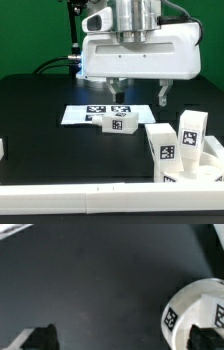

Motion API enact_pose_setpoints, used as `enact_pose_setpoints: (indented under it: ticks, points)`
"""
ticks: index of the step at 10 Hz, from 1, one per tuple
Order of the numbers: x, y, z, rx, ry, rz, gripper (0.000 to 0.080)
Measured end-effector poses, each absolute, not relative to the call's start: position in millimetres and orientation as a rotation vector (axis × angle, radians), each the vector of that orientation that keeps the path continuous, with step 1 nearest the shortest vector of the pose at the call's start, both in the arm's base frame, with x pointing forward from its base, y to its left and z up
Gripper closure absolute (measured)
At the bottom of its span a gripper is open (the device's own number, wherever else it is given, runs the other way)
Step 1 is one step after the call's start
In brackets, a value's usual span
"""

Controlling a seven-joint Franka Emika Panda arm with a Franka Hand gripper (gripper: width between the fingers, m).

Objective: Assemble stool

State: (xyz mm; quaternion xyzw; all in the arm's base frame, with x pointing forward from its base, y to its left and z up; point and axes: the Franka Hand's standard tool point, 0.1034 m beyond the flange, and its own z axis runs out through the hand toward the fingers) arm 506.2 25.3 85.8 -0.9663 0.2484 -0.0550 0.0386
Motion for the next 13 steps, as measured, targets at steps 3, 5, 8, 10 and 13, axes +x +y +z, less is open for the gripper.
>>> enact_pose_setpoints:
  ticks: [3, 5, 8, 10, 13]
  points:
    - [503, 24, 79.6, -3.079, 0.132, -0.169, 0.0151]
    - [495, 41, 76.0, -3.086, -0.179, -0.142, 0.0151]
    - [496, 32, 75.9, -3.085, -0.453, -0.14, 0.0151]
    - [495, 30, 74.8, -3.049, -0.769, -0.124, 0.0151]
    - [476, 35, 66.2, -2.851, -1.388, -0.022, 0.0151]
